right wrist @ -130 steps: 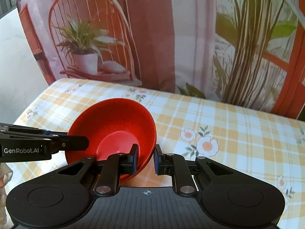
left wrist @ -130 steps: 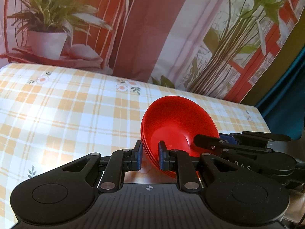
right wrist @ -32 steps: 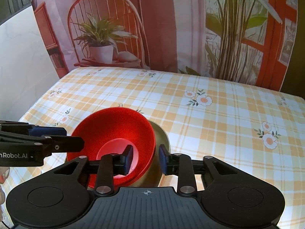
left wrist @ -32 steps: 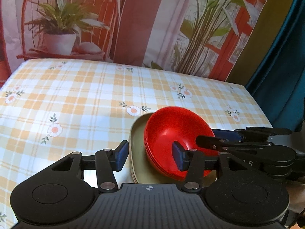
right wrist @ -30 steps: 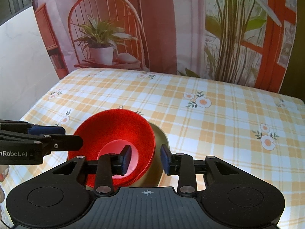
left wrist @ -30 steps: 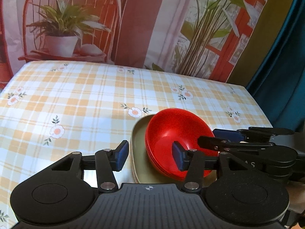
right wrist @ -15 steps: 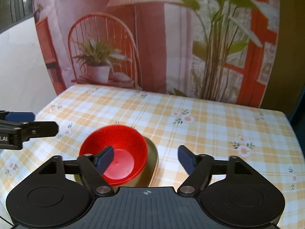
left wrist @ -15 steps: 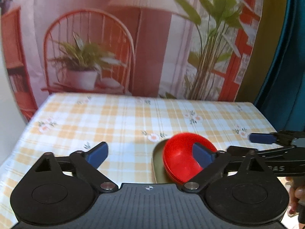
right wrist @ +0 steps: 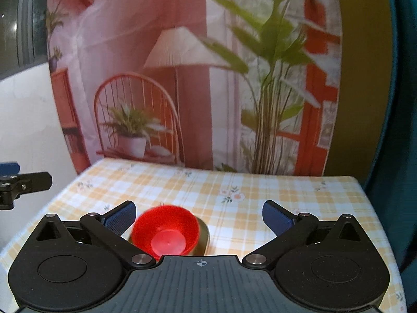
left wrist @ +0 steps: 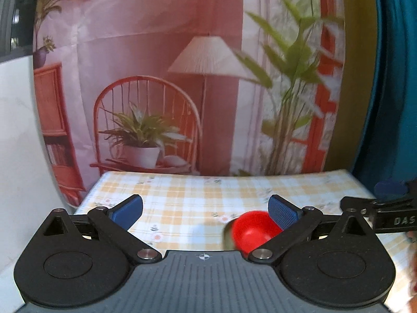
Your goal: Organize plates and bowls
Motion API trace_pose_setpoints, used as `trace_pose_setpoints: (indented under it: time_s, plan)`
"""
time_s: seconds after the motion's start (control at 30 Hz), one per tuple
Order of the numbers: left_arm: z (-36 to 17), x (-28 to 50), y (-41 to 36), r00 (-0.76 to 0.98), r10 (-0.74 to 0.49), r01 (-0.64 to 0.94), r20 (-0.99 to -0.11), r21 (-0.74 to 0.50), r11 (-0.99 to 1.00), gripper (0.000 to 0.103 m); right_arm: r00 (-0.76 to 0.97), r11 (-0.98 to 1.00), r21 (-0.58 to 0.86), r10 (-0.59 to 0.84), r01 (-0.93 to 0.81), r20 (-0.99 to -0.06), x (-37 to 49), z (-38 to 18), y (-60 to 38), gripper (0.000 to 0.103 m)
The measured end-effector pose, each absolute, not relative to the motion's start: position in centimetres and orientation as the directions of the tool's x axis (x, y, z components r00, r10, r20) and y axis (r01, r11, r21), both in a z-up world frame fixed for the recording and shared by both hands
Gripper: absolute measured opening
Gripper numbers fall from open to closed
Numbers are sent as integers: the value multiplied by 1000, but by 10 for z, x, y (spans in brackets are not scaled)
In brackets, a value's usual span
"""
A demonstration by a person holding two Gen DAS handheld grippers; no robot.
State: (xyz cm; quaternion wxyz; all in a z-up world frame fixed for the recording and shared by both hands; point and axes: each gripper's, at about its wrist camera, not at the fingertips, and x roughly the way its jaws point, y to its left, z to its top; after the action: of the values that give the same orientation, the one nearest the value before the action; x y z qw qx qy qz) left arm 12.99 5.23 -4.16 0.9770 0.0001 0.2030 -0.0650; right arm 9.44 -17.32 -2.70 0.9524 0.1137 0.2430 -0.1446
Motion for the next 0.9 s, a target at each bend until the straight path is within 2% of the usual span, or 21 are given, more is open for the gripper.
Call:
trace_pose_setpoints:
  time_s: [0.1,0.23,0.4,0.67,0.9]
  plan:
    - [-32,116,57,919,-130,121,-371,-49,991,103,853,930,137,-245,341,-460,79,-12,-165,103]
    - [-23,98,53,936,-75,78,-343,-4,997,103,866,927,115,-282,357,-412,58,6,-155,103]
    - [-11,77,53,943,-93,91,-319,-22,996,103,878,915,130,-316,383,-361,30,20,-144,103]
    - [0,53,41,967,-49,68,-251,67,995,103,894,922,136,-303,363,-330,8,32,-131,103]
    - [1,44,37,968,-54,71,-244,61,996,103,902,925,141,-298,354,-313,2,37,-127,103]
